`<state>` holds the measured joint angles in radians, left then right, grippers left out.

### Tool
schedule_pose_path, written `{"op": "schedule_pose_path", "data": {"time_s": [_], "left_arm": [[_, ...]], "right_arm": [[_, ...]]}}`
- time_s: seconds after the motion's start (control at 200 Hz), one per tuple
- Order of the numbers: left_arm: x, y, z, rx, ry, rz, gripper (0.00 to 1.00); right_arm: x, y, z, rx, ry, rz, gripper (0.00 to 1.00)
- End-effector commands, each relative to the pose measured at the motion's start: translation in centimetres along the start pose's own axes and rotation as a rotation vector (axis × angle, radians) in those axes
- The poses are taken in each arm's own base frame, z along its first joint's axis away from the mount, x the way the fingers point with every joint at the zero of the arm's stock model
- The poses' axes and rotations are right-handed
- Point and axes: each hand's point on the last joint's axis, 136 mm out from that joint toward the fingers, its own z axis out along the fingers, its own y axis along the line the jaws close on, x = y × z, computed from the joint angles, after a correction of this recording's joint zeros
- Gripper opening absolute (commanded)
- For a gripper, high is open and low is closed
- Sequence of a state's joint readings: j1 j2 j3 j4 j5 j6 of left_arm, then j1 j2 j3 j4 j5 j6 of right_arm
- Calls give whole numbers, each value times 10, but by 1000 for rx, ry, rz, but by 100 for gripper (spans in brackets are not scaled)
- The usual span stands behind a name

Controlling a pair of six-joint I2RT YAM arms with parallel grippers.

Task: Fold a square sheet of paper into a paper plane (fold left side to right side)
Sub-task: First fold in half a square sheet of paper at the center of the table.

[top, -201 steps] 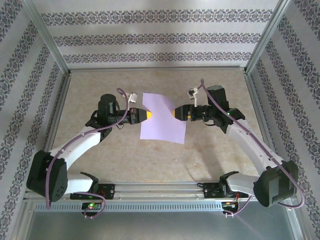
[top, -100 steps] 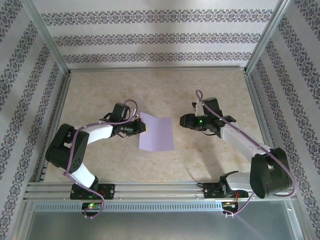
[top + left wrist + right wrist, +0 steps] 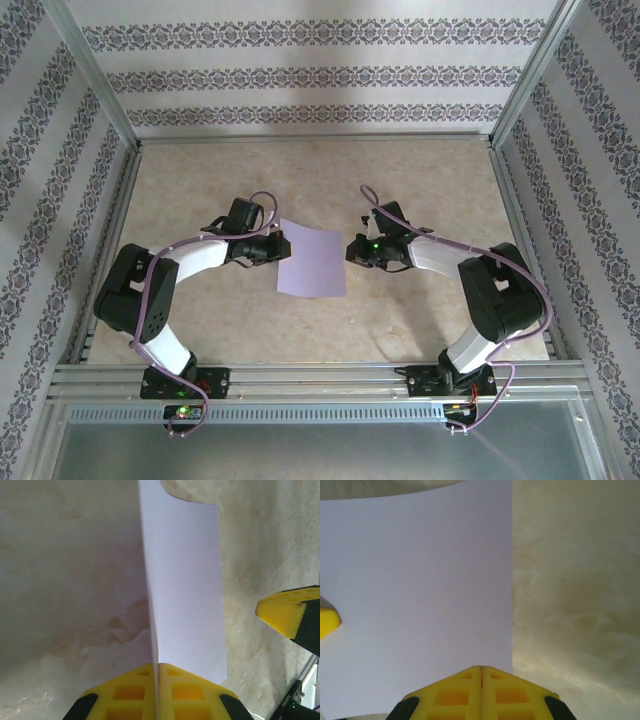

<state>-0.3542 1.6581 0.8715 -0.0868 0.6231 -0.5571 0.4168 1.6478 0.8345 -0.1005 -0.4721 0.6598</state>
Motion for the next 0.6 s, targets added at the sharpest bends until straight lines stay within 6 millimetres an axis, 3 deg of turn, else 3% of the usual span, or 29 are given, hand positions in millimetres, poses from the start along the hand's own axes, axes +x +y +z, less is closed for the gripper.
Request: {"op": "schedule_pose_path", "data": {"time_s": [0.0,0.31,0.595], "left_arm": [[5,0,4,-19,42,14,2],[3,-8,7,-6,59,22,15],[-2,-27,-2,44,37,11,39]], "right_arm": [[-11,13,8,-24,-8,-24,6],[-2,-6,31,70,55,-32,9],[12,-23,36,149,90,-36,12]]}}
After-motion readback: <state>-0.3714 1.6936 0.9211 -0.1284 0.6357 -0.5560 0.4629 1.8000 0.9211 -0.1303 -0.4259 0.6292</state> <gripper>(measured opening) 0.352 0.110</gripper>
